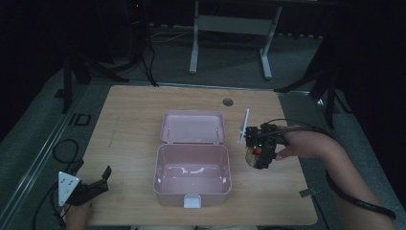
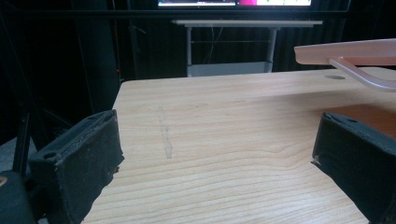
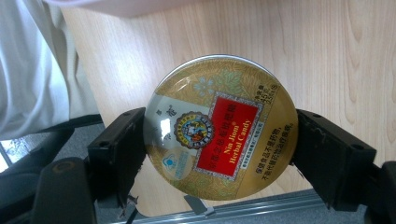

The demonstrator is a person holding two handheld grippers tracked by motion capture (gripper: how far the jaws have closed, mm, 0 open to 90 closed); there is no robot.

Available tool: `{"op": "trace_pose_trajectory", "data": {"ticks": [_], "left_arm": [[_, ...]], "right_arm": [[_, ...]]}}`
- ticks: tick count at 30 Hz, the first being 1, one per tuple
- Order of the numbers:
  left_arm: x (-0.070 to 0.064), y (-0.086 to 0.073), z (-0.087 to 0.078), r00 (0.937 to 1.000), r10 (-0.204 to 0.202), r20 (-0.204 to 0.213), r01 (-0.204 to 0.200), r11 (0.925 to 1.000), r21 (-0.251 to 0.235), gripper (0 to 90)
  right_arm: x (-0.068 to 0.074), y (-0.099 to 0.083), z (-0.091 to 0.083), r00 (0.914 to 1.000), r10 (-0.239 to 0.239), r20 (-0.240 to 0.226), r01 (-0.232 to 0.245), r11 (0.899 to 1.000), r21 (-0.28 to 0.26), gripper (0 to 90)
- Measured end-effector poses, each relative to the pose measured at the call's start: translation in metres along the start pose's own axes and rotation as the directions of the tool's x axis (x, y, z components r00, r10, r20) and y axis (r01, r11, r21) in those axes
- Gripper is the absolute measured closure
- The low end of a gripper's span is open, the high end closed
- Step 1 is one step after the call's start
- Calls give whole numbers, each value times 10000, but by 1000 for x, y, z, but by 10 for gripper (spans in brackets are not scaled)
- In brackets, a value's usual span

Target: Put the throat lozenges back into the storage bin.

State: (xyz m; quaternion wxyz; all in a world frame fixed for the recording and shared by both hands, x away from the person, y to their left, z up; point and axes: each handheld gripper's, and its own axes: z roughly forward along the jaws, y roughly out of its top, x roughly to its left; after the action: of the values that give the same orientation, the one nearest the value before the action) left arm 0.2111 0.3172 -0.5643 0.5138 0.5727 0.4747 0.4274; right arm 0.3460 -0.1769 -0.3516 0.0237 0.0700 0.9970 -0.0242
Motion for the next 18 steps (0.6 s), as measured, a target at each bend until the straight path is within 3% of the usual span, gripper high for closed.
{"op": "trace_pose_trajectory", "data": {"ticks": [12, 18], "left_arm": [[0, 0, 0, 10000, 0, 15, 0, 10000, 1, 18], [0, 0, 0, 10000, -4, 13, 4, 10000, -10, 18]], "right_arm": [[14, 43, -7, 9969, -785, -83, 783, 9967, -222, 208], [24, 77, -4, 9908, -1333, -227, 1323, 9905, -382, 208]]}}
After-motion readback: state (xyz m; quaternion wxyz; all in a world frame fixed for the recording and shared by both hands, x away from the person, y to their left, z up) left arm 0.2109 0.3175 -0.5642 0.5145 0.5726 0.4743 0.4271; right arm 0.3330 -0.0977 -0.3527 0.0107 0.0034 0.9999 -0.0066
